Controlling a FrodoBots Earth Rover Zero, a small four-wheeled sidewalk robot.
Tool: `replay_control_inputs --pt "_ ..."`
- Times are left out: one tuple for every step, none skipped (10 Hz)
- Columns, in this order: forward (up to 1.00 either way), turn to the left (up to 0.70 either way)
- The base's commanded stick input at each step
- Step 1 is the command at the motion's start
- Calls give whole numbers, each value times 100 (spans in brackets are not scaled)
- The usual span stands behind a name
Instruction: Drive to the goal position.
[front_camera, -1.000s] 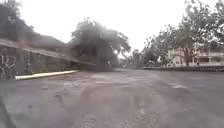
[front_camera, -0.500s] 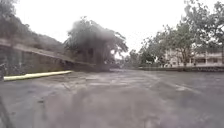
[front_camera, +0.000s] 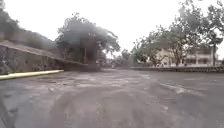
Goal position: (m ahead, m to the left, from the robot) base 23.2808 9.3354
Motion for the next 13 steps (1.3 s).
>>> replay_control_inputs --pt "70 0" --pt "70 0" --pt "70 0" --pt "70 0" --pt "70 -10" --pt "70 -10" --pt "70 -10" --pt "70 -10" --pt "70 -10" --pt "70 -8" --pt "70 -5" --pt "70 -1" --pt "70 0"
